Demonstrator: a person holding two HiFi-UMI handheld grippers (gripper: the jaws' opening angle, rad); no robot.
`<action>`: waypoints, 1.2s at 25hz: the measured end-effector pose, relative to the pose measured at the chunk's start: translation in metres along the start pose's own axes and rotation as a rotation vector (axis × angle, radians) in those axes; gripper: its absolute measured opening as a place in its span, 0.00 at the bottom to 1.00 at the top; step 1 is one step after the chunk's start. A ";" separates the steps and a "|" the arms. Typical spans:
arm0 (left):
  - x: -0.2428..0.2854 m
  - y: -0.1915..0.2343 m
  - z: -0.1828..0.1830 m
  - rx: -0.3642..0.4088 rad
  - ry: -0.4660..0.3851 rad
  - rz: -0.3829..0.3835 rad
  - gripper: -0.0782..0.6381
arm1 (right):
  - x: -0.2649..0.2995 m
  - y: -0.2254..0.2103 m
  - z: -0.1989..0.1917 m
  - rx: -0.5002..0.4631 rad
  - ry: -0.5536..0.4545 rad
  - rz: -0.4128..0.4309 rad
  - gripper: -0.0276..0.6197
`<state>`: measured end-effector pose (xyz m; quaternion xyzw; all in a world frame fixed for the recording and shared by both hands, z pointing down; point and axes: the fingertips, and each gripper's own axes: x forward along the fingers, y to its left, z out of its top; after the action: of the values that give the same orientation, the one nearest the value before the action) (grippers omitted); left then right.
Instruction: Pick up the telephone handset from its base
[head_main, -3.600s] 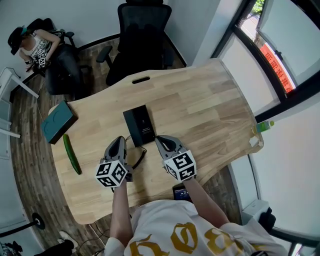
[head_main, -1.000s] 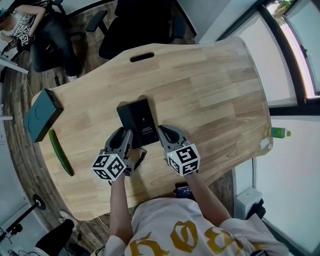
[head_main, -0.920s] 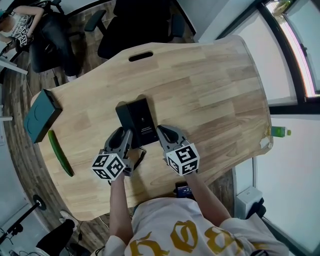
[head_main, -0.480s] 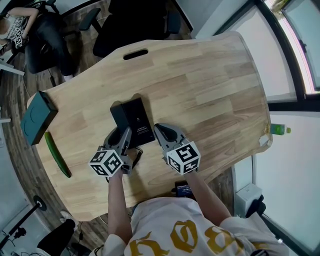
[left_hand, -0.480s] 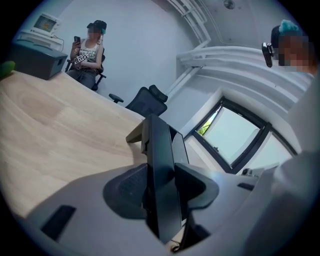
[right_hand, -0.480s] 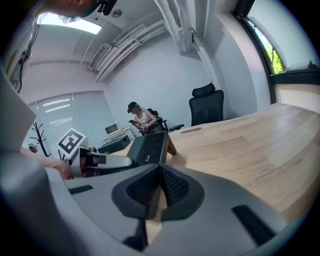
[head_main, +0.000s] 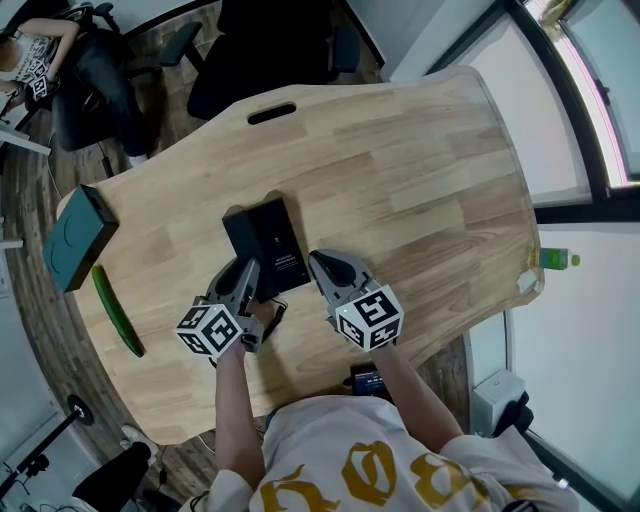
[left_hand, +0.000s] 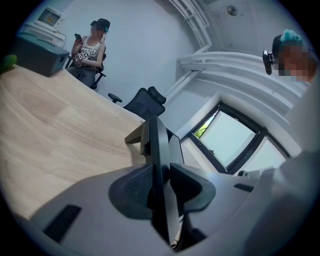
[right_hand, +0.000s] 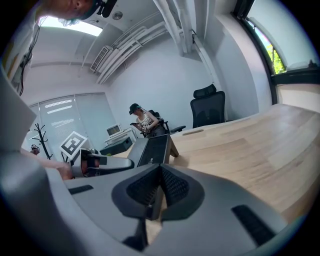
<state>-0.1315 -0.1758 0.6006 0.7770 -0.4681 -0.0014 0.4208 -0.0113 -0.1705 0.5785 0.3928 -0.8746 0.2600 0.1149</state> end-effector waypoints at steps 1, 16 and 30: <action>0.000 0.000 0.000 -0.005 0.001 -0.005 0.27 | 0.000 0.001 0.001 -0.002 -0.001 0.000 0.05; -0.007 -0.008 0.006 -0.251 -0.022 -0.129 0.23 | -0.002 0.011 0.007 -0.020 -0.007 0.004 0.05; -0.029 0.008 -0.005 -0.371 -0.005 -0.097 0.22 | -0.009 0.020 0.016 -0.038 -0.024 0.008 0.05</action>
<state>-0.1519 -0.1529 0.5981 0.7079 -0.4228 -0.1099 0.5550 -0.0201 -0.1627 0.5548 0.3900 -0.8822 0.2393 0.1108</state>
